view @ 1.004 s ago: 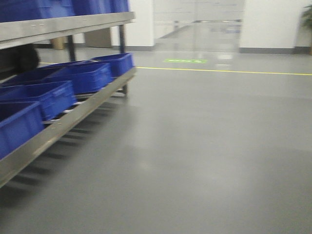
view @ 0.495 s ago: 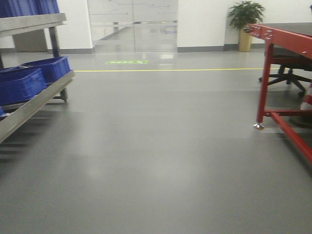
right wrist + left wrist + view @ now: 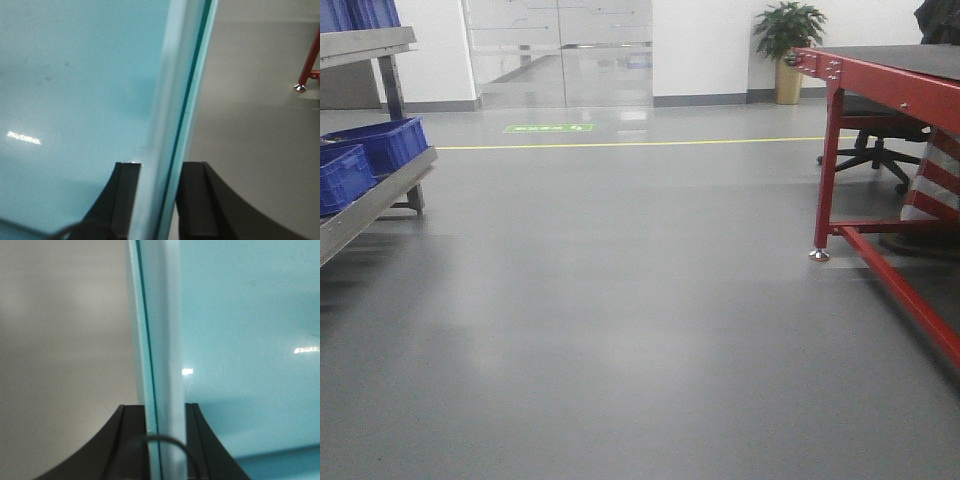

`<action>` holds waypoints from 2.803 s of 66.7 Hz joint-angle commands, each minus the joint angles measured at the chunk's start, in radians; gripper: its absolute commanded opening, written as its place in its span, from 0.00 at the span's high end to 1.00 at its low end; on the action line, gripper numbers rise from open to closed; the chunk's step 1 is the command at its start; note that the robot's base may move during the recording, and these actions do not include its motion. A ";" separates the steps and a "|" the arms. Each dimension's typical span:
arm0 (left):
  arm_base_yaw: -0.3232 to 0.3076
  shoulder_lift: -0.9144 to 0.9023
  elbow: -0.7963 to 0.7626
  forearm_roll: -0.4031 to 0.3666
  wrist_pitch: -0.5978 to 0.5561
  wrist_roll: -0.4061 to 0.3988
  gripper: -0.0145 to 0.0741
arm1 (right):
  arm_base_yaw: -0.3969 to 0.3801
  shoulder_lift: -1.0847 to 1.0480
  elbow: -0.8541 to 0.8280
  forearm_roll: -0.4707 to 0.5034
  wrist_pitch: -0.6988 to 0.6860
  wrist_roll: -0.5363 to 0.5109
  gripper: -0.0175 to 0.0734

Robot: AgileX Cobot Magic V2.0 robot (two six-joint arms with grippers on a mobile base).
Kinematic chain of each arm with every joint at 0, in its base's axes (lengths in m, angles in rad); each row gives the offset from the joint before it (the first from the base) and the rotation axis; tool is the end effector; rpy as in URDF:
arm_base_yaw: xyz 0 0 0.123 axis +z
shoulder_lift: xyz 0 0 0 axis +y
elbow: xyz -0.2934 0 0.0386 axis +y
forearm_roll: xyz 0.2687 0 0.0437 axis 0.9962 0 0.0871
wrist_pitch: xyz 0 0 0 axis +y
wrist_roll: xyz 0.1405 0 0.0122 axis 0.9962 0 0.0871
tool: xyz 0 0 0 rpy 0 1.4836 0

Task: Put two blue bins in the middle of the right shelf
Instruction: 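Drive across the floor holding the light-blue bin in both grippers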

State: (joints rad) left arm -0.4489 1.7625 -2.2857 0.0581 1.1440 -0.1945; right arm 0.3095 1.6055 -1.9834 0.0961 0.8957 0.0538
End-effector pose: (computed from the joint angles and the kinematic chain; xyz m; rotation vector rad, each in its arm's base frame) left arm 0.3870 -0.1781 0.5042 0.2623 2.1025 -0.3154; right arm 0.3876 0.1350 0.4962 -0.2449 1.9997 0.3459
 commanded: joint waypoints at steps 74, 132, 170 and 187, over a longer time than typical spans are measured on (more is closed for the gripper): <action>-0.026 -0.018 -0.018 -0.116 -0.096 0.007 0.96 | 0.012 -0.012 -0.018 0.056 -0.105 0.005 0.98; -0.026 -0.018 -0.018 -0.116 -0.096 0.007 0.96 | 0.012 -0.012 -0.018 0.056 -0.119 0.005 0.98; -0.026 -0.018 -0.018 -0.109 -0.096 0.007 0.96 | 0.012 -0.012 -0.018 0.056 -0.119 0.005 0.98; -0.026 -0.018 -0.018 -0.109 -0.096 0.007 0.96 | 0.012 -0.012 -0.018 0.056 -0.119 0.005 0.98</action>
State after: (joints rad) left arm -0.4489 1.7625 -2.2857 0.0598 1.1401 -0.1945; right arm 0.3095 1.6055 -1.9834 0.0961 0.8879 0.0538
